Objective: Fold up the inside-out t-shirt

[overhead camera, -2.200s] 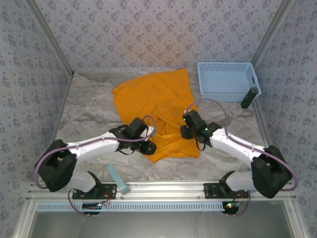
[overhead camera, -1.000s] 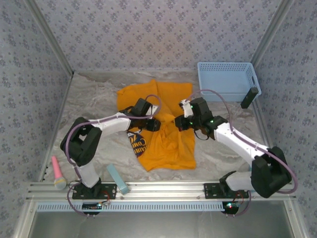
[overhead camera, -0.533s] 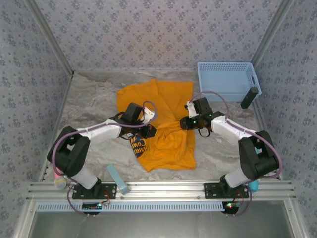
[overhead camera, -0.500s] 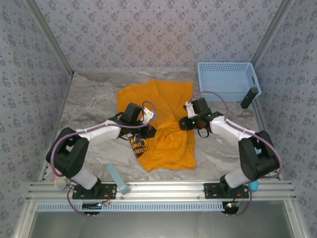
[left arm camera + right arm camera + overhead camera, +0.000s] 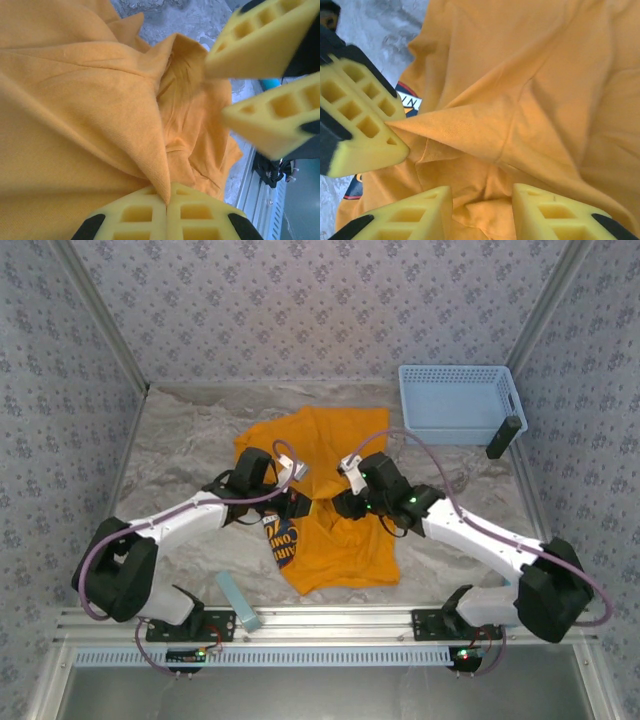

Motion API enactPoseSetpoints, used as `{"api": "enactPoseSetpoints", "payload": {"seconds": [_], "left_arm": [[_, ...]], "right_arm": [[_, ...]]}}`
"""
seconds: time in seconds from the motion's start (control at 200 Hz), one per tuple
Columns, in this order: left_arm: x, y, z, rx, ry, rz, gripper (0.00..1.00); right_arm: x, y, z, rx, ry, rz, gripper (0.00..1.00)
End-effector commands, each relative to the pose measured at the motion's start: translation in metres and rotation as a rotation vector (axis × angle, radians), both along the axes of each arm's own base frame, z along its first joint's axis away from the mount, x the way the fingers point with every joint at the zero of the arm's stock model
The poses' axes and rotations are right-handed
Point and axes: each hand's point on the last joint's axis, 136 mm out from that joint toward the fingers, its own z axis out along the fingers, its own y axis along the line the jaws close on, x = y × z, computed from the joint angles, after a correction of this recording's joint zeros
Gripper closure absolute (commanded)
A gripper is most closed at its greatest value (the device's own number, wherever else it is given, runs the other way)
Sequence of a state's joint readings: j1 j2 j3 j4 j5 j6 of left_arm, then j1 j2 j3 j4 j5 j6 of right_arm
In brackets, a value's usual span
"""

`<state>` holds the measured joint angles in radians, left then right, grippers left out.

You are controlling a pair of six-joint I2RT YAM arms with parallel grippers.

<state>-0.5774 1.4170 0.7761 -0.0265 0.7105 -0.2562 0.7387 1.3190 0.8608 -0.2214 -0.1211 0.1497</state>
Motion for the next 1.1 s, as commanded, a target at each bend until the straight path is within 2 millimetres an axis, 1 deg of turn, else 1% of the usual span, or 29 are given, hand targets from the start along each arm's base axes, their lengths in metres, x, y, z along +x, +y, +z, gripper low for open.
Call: {"api": "enactPoseSetpoints", "payload": {"seconds": [0.0, 0.045, 0.1, 0.2, 0.26, 0.35, 0.405, 0.45, 0.5, 0.545, 0.57, 0.615, 0.665, 0.72, 0.765, 0.805, 0.835, 0.88, 0.915, 0.964, 1.004, 1.024, 1.059, 1.094], "left_arm": [[-0.001, 0.0, 0.009, -0.049, 0.003, -0.011, 1.0], [0.002, 0.002, 0.005, -0.042, 0.016, -0.001, 0.99], [0.004, 0.004, 0.002, -0.038, 0.024, 0.006, 0.99], [0.007, 0.007, -0.003, -0.036, 0.032, 0.015, 0.98], [0.01, 0.009, -0.006, -0.032, 0.05, 0.031, 0.98], [0.013, 0.012, -0.01, -0.03, 0.072, 0.047, 0.98], [0.014, 0.013, -0.012, -0.03, 0.071, 0.048, 0.98], [0.014, 0.014, -0.014, -0.028, 0.075, 0.051, 0.98], [0.014, 0.015, -0.015, -0.026, 0.081, 0.056, 0.98], [0.015, 0.018, -0.016, -0.024, 0.086, 0.065, 0.97], [0.015, 0.019, -0.017, -0.021, 0.086, 0.072, 0.97], [0.017, 0.022, -0.02, -0.01, 0.087, 0.084, 0.97], [0.018, 0.026, -0.026, 0.011, 0.089, 0.093, 0.97], [0.021, 0.034, -0.037, 0.06, 0.093, 0.121, 0.96], [0.025, 0.042, -0.047, 0.101, 0.108, 0.155, 0.96], [0.03, 0.05, -0.056, 0.141, 0.124, 0.198, 0.96], [0.036, 0.058, -0.063, 0.179, 0.131, 0.237, 0.96], [0.044, 0.07, -0.074, 0.24, 0.14, 0.299, 0.97], [0.051, 0.079, -0.08, 0.281, 0.144, 0.344, 0.98], [0.061, 0.088, -0.089, 0.331, 0.157, 0.4, 0.98], [0.067, 0.092, -0.095, 0.361, 0.162, 0.434, 0.98], [0.07, 0.095, -0.098, 0.376, 0.163, 0.452, 0.98], [0.075, 0.098, -0.104, 0.396, 0.173, 0.483, 0.98], [0.079, 0.099, -0.11, 0.409, 0.182, 0.5, 0.97]], "right_arm": [[-0.003, 0.018, -0.039, 0.003, 0.078, 0.045, 0.61], [0.003, 0.024, -0.046, -0.012, 0.076, 0.039, 0.59], [0.015, 0.026, -0.057, -0.049, 0.064, 0.001, 0.56], [0.037, 0.035, -0.063, -0.106, -0.018, -0.041, 0.52], [0.053, 0.035, -0.064, -0.139, -0.059, -0.102, 0.5], [0.067, 0.034, -0.063, -0.155, -0.086, -0.165, 0.48], [0.072, 0.035, -0.065, -0.15, -0.106, -0.182, 0.46], [0.077, 0.031, -0.07, -0.176, -0.123, -0.212, 0.45], [0.079, 0.029, -0.078, -0.199, -0.129, -0.221, 0.45], [0.081, 0.028, -0.087, -0.22, -0.123, -0.22, 0.47], [0.08, 0.03, -0.094, -0.224, -0.112, -0.209, 0.51], [0.078, 0.031, -0.101, -0.225, -0.095, -0.199, 0.65], [0.075, 0.033, -0.103, -0.211, -0.091, -0.175, 0.82], [0.07, 0.039, -0.094, -0.169, -0.084, -0.132, 0.91], [0.063, 0.044, -0.08, -0.131, -0.078, -0.07, 0.97], [0.054, 0.047, -0.067, -0.081, -0.055, -0.01, 0.99], [0.048, 0.049, -0.051, -0.034, -0.054, 0.037, 1.0], [0.032, 0.052, -0.03, 0.032, -0.047, 0.134, 1.0], [0.023, 0.049, -0.015, 0.076, -0.045, 0.185, 1.0], [0.006, 0.043, -0.002, 0.135, -0.028, 0.267, 1.0], [-0.006, 0.037, 0.003, 0.167, -0.012, 0.315, 1.0], [-0.012, 0.033, 0.001, 0.17, -0.003, 0.325, 1.0], [-0.02, 0.026, -0.007, 0.165, 0.01, 0.331, 0.98], [-0.025, 0.019, -0.019, 0.151, 0.016, 0.317, 0.9]]}}
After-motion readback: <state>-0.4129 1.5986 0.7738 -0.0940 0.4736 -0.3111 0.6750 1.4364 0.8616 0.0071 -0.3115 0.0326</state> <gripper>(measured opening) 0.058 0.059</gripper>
